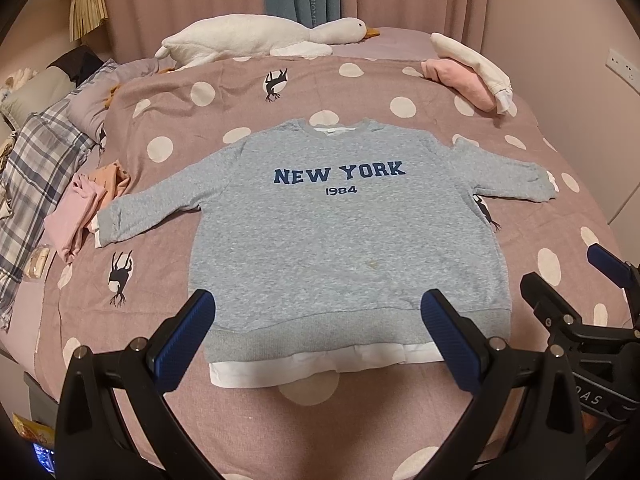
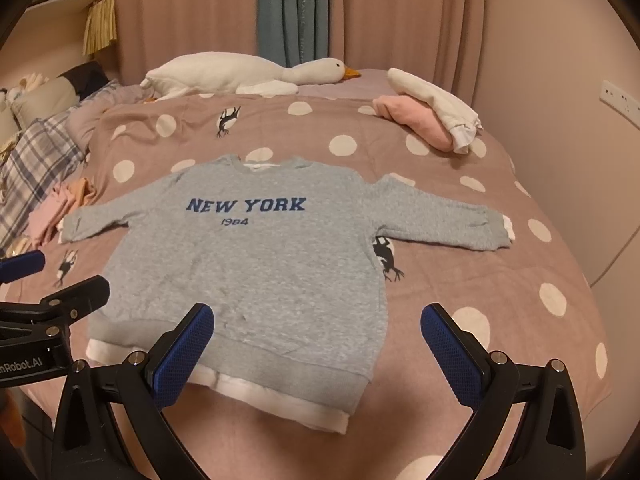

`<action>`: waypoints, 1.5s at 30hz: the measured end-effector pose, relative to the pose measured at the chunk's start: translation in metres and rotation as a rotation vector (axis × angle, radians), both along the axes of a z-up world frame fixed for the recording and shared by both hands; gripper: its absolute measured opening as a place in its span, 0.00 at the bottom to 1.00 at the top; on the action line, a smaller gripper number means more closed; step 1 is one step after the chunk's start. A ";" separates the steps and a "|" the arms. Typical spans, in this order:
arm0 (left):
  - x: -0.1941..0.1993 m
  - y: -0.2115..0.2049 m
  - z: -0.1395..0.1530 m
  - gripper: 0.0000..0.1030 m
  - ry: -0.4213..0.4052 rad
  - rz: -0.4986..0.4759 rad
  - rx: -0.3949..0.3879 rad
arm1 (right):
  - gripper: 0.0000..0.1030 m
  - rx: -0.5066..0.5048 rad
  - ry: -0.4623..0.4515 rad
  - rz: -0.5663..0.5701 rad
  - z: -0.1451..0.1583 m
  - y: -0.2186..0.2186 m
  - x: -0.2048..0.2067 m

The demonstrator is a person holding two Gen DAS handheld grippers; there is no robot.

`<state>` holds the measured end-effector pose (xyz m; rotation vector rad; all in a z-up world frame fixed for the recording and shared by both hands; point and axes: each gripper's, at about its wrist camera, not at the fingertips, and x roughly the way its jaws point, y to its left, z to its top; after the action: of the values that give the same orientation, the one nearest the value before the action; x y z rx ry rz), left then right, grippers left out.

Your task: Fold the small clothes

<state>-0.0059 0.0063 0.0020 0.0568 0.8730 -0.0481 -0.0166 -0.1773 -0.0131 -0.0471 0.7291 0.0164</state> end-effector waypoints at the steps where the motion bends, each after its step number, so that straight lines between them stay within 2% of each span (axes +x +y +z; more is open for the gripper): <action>1: 0.000 -0.001 0.000 1.00 0.000 0.000 0.001 | 0.99 0.000 -0.001 0.000 -0.001 0.001 0.000; 45: -0.003 -0.002 0.002 1.00 0.000 0.000 0.001 | 0.99 0.002 0.003 0.000 0.001 0.000 -0.001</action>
<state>-0.0086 0.0043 0.0041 0.0573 0.8728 -0.0473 -0.0172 -0.1778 -0.0120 -0.0457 0.7321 0.0173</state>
